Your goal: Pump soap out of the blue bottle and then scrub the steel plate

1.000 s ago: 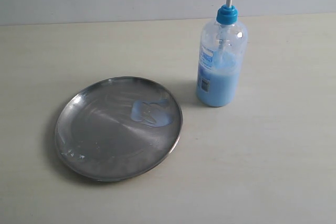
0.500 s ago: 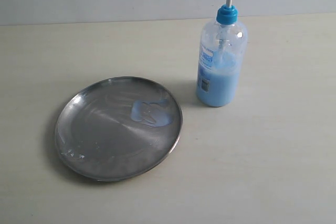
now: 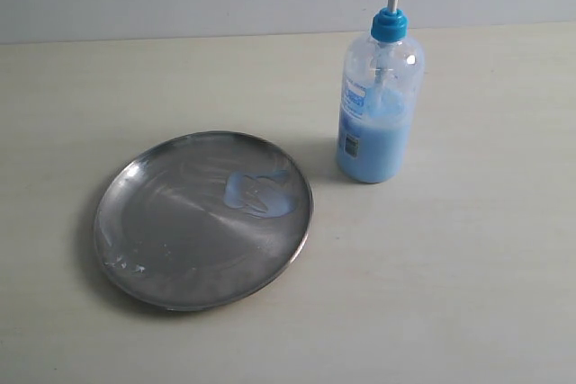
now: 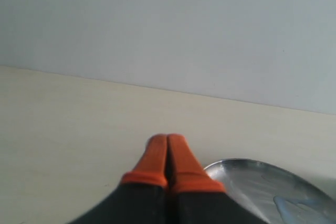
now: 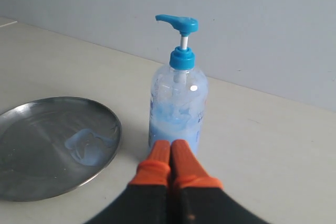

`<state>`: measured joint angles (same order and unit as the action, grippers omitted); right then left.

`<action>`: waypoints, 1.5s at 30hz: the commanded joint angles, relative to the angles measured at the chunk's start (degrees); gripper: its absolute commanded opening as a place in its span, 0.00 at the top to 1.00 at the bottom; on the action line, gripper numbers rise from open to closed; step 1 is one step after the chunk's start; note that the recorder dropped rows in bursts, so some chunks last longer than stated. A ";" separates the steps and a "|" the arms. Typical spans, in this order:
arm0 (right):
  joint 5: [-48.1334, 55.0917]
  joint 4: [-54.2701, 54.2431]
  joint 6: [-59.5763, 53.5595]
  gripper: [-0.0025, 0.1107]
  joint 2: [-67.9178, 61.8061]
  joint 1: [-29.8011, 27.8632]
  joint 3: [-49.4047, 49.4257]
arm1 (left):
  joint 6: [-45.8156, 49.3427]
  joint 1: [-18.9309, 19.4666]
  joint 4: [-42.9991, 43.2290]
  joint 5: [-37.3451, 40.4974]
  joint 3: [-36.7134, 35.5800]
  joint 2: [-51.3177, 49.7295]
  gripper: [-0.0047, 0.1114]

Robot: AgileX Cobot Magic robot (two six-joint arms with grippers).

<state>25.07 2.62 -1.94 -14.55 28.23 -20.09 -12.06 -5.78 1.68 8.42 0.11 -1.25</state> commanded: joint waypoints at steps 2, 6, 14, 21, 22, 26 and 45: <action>-0.94 0.41 -0.03 0.98 -0.21 -0.19 0.30 | -0.36 0.18 2.58 4.03 -0.11 1.25 0.96; -0.94 0.41 -0.03 0.98 -0.21 -0.19 0.30 | -0.36 2.22 2.71 6.74 -0.11 1.25 0.96; -0.94 0.41 -0.03 0.98 -0.21 -0.19 0.30 | -0.22 4.61 2.71 8.95 -0.11 1.25 0.96; -0.94 0.41 -0.03 0.98 -0.21 -0.19 0.30 | -0.22 4.61 2.71 9.84 -0.11 1.25 0.96; -0.94 0.41 -0.03 0.98 -0.21 -0.19 0.30 | -0.22 4.61 2.71 9.97 -0.11 1.25 0.96; -0.94 0.41 -0.03 0.98 -0.21 -0.19 0.30 | 0.22 4.61 3.15 11.85 -0.11 1.25 0.96; -0.94 0.41 -0.03 0.98 -0.21 -0.19 0.30 | 3.07 4.61 3.28 11.95 -0.11 1.25 0.96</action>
<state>25.07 2.62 -1.94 -14.55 28.23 -20.09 -9.24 -1.30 4.97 20.53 -0.02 -0.39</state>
